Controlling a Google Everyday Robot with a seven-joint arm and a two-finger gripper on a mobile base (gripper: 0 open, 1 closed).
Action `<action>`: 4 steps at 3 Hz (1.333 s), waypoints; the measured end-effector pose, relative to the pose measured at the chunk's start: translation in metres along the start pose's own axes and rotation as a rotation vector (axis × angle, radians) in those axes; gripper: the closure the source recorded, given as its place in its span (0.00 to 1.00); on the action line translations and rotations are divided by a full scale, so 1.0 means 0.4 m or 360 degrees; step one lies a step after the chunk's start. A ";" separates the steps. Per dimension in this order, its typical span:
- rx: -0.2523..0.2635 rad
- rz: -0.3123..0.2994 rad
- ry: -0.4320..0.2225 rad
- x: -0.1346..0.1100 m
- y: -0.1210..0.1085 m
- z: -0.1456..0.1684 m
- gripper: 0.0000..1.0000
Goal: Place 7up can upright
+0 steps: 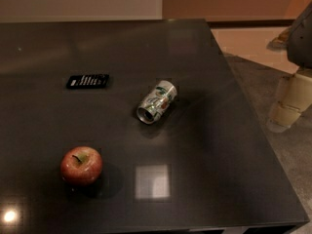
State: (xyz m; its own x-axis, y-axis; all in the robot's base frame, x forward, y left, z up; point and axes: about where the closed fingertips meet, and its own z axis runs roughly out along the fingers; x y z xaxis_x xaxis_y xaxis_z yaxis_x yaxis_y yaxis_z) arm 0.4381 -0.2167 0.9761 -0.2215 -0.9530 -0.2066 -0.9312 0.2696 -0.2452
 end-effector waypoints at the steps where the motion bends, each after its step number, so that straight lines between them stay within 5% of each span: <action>1: 0.0000 0.0000 0.0000 0.000 0.000 0.000 0.00; 2: -0.0002 -0.0012 -0.0006 -0.004 -0.002 0.001 0.00; 4: -0.0082 -0.0434 -0.0185 -0.150 -0.062 0.041 0.00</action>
Offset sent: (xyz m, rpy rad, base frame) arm 0.0472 0.0614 0.0050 0.0620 -0.0011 0.3847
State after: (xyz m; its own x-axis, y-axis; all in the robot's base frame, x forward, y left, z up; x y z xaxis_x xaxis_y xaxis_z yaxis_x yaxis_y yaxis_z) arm 0.4794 -0.1638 0.9790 0.0706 -0.9663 -0.2475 -0.9659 -0.0042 -0.2589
